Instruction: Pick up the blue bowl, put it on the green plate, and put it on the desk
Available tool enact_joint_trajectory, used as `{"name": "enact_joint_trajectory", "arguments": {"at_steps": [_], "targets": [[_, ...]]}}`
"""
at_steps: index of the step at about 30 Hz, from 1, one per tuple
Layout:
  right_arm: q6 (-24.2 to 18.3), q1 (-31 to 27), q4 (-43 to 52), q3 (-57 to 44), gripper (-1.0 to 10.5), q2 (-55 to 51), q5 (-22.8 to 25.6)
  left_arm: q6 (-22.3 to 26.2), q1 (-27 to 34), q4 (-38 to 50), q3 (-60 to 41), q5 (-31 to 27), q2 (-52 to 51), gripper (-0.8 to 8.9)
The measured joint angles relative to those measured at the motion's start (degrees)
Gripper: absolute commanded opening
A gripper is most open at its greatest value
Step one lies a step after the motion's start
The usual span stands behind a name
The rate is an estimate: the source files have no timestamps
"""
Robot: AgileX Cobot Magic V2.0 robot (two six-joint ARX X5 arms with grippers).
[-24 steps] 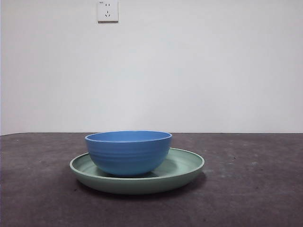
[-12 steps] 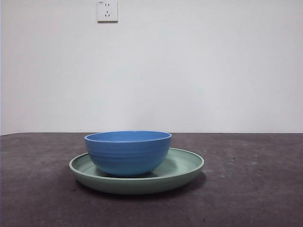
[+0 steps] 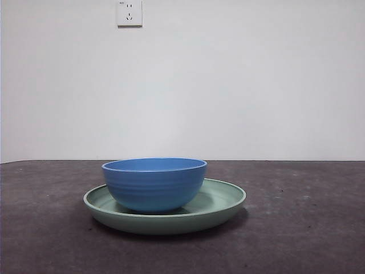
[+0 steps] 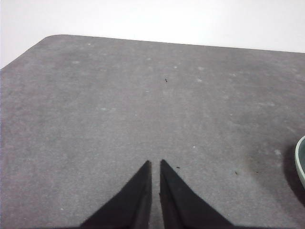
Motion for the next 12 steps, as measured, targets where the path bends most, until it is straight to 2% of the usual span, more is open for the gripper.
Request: {"name": "enact_joint_trajectory", "arguments": {"at_steps": [12], "targets": [[0.0, -0.5, 0.0, 0.0, 0.4, 0.0, 0.0, 0.0, 0.0, 0.0, 0.0, 0.0, 0.0, 0.28]]}}
